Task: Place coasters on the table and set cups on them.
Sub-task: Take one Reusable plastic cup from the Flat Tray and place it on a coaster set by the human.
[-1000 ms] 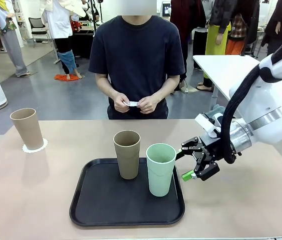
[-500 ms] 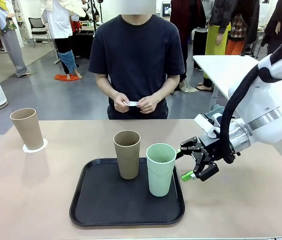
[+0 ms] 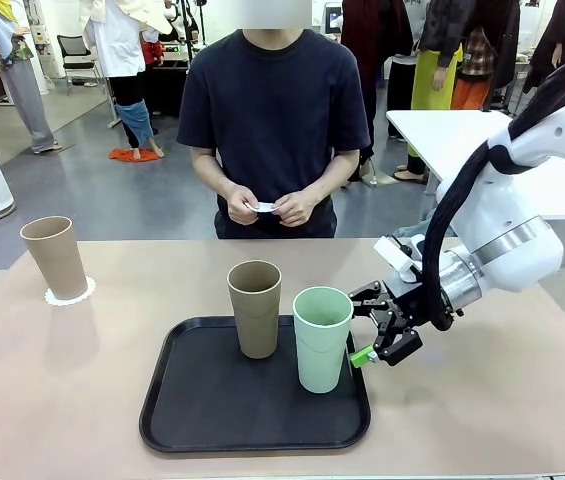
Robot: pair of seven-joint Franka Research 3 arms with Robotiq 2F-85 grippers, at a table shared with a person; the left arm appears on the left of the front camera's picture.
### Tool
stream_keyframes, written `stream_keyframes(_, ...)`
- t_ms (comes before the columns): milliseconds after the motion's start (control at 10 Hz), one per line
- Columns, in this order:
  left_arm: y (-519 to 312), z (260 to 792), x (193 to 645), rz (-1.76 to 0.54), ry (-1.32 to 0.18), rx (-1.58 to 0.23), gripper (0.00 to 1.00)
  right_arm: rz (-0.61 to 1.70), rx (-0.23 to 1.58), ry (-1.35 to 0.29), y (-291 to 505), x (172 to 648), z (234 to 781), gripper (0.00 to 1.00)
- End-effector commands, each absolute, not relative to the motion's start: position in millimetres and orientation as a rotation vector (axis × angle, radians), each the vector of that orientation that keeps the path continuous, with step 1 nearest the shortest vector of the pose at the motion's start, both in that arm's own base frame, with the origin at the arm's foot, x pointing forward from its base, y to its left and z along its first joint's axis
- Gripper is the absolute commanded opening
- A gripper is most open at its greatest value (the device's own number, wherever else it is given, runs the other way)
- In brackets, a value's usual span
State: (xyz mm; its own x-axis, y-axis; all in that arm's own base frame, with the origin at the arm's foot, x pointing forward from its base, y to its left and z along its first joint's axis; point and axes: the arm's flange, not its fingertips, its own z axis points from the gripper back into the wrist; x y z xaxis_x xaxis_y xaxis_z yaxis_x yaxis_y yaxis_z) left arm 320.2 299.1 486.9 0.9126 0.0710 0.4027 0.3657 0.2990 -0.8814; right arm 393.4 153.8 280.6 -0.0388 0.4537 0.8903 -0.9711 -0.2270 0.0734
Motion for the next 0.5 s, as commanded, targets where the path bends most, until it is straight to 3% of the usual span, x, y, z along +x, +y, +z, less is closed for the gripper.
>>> stream_keyframes(0,300.2,489.0,319.6,-0.19,-0.403,-1.257,1.0,1.563,1.046,-0.758,163.0,394.5,276.3,1.0)
stream_keyframes(400,300.2,489.0,319.6,-0.19,-0.403,-1.257,1.0,1.564,1.136,-0.752,166.6,393.0,275.0,1.0)
